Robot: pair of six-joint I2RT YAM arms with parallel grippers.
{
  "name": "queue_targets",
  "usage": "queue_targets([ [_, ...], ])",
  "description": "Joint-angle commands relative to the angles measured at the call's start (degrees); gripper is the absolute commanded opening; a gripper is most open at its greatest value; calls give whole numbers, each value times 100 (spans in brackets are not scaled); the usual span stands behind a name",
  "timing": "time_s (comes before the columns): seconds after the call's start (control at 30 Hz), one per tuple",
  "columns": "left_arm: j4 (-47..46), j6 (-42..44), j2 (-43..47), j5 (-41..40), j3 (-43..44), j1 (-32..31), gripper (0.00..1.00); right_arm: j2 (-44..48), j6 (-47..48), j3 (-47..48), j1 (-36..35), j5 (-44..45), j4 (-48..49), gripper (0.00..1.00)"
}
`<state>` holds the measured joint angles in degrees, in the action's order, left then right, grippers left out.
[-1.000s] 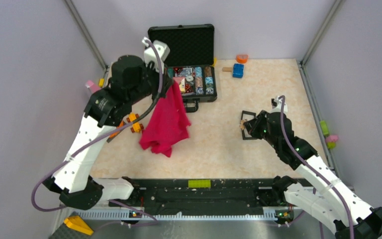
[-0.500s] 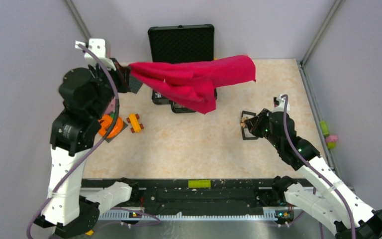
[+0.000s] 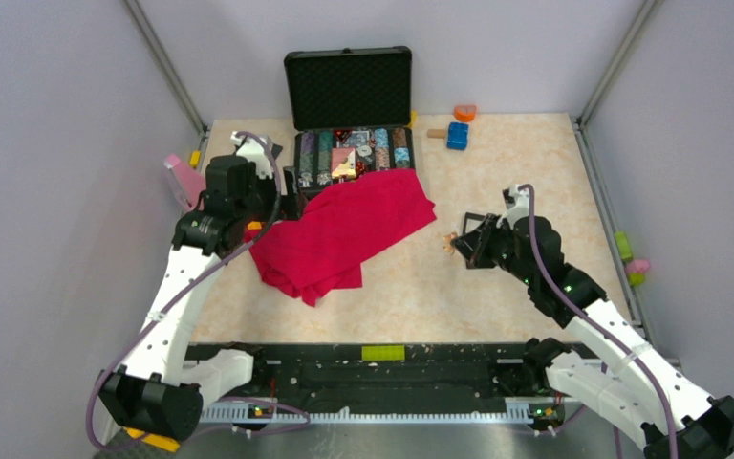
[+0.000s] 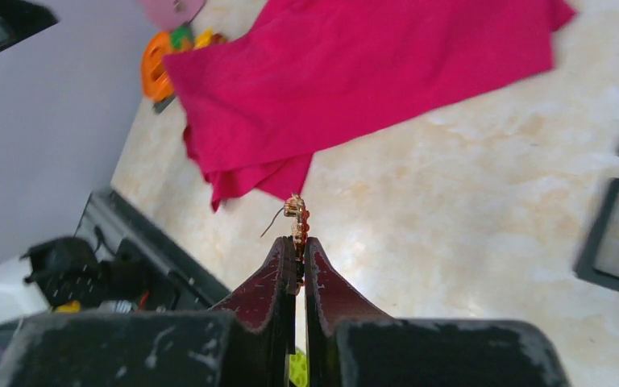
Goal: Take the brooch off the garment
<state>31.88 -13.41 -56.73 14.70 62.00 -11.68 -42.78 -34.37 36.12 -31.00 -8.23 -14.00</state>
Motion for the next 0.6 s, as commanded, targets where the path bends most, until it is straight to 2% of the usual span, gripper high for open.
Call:
queue_targets([
  [0.0,-1779,-1013,727,2422,-1102,-18,92,-71,355,-157,24,-1582,1505,0],
  [0.03,-2400,-1372,873,2960,-1489,-14,90,-140,364,-154,24,-1794,1677,0],
  [0.1,-3943,-2216,1102,3610,-2228,-59,80,-248,369,-121,24,-2215,2022,0],
  [0.17,-5154,-2799,1186,3869,-2728,-198,74,-343,313,-105,20,-2590,2332,0],
  [0.2,-5435,-2854,1169,3898,-2838,-319,73,-390,236,-109,19,-2739,2517,0],
  [0.37,-5432,-2296,999,3622,-2693,-1217,74,-609,-115,-67,14,-3257,3308,0],
  [0.47,-5688,-2272,919,3513,-2613,-1505,72,-816,-166,114,11,-3606,3510,0],
  [0.57,-6040,-2409,836,3554,-2559,-1538,69,-954,-37,303,-59,-4051,3620,0],
])
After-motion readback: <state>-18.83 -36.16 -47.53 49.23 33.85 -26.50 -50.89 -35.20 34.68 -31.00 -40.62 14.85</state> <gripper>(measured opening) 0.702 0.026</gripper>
